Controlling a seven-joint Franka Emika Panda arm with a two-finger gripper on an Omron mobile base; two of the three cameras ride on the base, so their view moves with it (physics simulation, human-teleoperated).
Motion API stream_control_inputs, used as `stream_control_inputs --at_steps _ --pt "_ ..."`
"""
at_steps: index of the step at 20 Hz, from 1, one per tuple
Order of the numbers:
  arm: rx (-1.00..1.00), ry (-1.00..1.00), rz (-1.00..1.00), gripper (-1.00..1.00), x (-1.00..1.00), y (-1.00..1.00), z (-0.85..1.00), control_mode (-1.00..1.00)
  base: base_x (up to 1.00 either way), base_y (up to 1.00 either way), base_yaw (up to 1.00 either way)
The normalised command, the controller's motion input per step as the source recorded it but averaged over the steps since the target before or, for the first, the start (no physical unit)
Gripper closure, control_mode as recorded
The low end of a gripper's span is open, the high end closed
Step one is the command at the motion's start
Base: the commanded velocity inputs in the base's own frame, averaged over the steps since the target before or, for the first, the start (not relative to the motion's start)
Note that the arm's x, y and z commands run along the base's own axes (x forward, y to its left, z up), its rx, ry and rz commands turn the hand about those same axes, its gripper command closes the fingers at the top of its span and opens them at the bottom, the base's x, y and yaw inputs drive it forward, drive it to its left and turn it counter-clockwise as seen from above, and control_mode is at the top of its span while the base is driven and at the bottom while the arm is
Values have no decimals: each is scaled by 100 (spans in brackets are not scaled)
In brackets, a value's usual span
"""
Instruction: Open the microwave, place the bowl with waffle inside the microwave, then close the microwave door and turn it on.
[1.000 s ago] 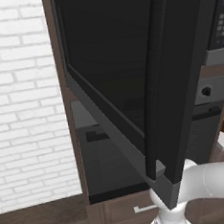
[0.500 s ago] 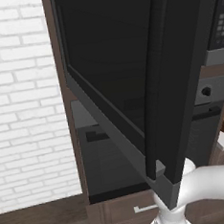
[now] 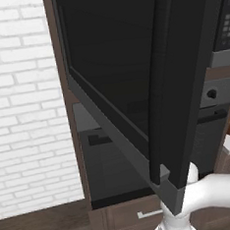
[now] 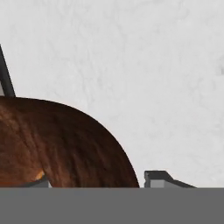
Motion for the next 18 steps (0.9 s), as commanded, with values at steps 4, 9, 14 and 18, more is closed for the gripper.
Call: stream_control_inputs --at_steps 4,9,14,18 --pt "-2 -1 0 100 -29 20 -11 -100 0 0 0" --pt "-3 -13 0 100 -65 10 10 -100 0 0 0" --pt "-5 -21 -6 100 -100 -17 47 -100 0 0 0" --pt "-7 -10 -17 100 -100 -31 47 -100 0 0 0"
